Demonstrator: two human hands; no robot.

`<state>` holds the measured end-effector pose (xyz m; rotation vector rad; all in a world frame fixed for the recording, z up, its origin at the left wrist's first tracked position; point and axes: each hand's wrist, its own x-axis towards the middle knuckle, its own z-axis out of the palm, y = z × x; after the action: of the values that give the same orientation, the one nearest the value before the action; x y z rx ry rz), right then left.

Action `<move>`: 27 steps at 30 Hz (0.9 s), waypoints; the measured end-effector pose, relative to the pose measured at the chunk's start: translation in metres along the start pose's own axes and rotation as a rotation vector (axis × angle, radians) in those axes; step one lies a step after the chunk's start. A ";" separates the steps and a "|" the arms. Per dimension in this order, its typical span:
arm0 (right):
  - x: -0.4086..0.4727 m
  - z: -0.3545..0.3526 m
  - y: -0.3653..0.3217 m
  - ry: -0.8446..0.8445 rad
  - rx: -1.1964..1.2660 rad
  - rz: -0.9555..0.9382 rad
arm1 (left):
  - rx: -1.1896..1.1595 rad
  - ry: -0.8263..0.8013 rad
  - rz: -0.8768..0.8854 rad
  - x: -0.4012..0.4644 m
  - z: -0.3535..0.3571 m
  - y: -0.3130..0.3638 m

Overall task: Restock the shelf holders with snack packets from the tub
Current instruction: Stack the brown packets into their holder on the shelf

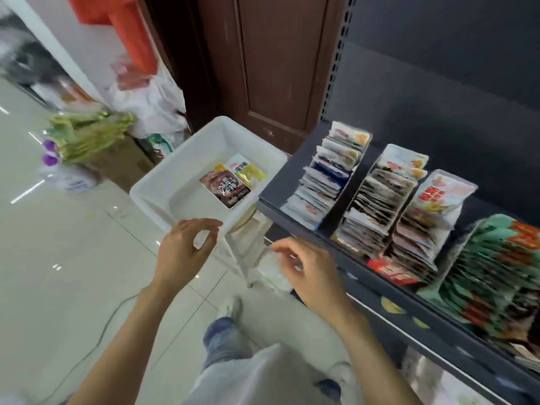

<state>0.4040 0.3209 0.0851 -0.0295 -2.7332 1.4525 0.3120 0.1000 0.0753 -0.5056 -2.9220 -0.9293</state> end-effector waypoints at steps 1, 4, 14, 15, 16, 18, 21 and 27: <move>0.018 0.021 -0.003 -0.023 -0.007 0.029 | -0.020 -0.055 -0.070 0.016 -0.003 -0.027; 0.071 0.074 -0.014 -0.058 -0.027 0.115 | -0.117 -0.262 -0.273 0.070 -0.006 -0.091; 0.241 0.152 0.034 -0.128 -0.256 0.385 | -0.330 -0.395 -0.733 0.168 0.066 -0.188; 0.253 0.158 0.044 -0.143 -0.298 0.412 | -0.327 -0.389 -0.749 0.173 0.074 -0.191; 0.264 0.166 0.054 -0.151 -0.329 0.430 | -0.326 -0.387 -0.768 0.178 0.082 -0.194; 0.284 0.181 0.072 -0.164 -0.392 0.448 | -0.366 -0.406 -0.833 0.189 0.095 -0.200; 0.301 0.203 0.088 -0.197 -0.498 0.526 | -0.446 -0.435 -0.897 0.198 0.112 -0.201; 0.278 0.248 0.078 -0.187 -0.614 0.611 | -0.689 -0.256 -1.037 0.194 0.120 -0.189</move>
<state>0.1139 0.1697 -0.1092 -0.8463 -3.3881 0.6130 0.0767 0.0805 -0.1032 1.1089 -2.9030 -2.0844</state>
